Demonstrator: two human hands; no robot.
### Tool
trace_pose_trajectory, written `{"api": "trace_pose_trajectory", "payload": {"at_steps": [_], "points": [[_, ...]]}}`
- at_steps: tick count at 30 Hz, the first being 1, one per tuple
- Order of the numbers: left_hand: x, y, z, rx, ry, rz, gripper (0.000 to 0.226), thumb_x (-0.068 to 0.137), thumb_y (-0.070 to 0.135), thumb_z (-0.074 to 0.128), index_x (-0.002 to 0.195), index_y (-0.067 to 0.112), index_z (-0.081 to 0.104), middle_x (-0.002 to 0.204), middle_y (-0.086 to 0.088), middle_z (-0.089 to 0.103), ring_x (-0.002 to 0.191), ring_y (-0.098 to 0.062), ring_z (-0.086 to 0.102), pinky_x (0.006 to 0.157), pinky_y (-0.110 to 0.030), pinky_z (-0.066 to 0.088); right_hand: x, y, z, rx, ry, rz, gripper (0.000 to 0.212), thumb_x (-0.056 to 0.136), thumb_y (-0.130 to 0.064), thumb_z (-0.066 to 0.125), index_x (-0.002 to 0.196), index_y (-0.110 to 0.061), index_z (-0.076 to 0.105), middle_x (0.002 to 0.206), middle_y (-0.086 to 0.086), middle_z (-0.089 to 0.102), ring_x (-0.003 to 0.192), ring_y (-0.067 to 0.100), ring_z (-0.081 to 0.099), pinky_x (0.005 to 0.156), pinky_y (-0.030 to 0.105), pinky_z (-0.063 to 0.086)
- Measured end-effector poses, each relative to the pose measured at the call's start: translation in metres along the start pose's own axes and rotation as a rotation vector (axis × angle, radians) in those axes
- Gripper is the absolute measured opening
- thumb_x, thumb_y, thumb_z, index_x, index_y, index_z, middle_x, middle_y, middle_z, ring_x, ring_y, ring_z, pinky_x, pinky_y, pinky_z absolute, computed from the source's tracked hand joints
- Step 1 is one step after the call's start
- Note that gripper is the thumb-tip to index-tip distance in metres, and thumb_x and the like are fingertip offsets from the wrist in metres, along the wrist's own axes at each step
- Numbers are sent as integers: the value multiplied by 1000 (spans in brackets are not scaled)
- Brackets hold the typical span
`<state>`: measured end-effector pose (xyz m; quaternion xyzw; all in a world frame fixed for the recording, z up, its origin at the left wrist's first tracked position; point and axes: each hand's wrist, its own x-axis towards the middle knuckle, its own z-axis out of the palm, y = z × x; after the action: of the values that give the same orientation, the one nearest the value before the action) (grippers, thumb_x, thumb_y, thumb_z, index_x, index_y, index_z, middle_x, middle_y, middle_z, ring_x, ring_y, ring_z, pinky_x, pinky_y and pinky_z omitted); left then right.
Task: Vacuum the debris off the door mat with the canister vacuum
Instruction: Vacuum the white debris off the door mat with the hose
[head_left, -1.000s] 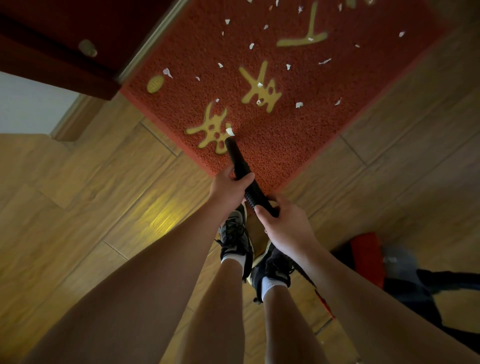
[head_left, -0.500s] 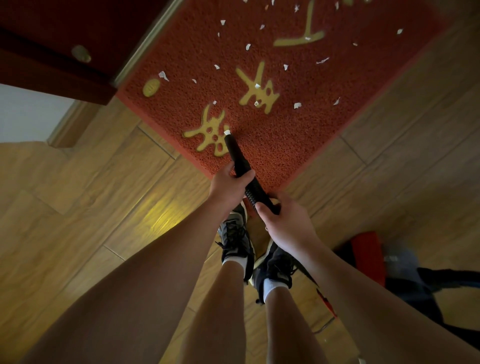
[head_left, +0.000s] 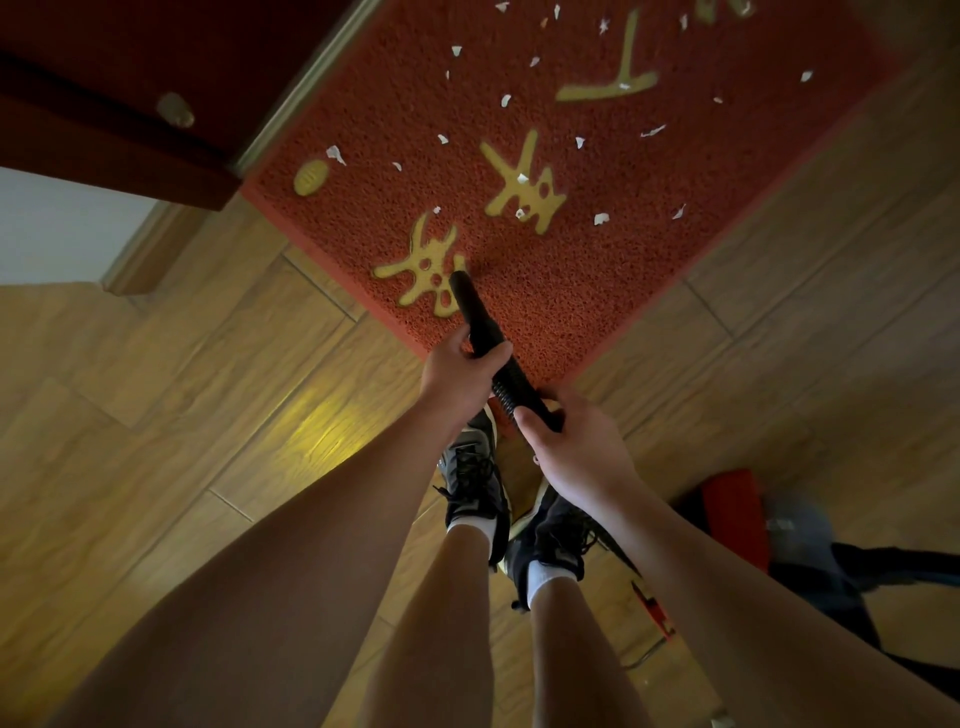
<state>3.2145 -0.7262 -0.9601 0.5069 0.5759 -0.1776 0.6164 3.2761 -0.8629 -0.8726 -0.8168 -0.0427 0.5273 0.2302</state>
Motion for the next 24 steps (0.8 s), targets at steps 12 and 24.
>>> {"api": "trace_pose_trajectory", "payload": {"at_steps": [12,24], "points": [[15,20,-28,3,9,0,83,70,56,78,141,20,56,103,-7,75,86,-25,76,78,-53,63,19,-33,6,-36,-21,-4,24,99,-47,53,110,-27,60,77,0,70,67,18,70,67,46,59],[17,14,-35,-7,11,-20,74,74,50,79,138,18,59,113,-7,72,90,-23,75,81,-51,63,17,-43,7,-91,-50,-17,20,100,-43,55,106,-24,59,75,9,70,66,28,69,64,49,57]]}}
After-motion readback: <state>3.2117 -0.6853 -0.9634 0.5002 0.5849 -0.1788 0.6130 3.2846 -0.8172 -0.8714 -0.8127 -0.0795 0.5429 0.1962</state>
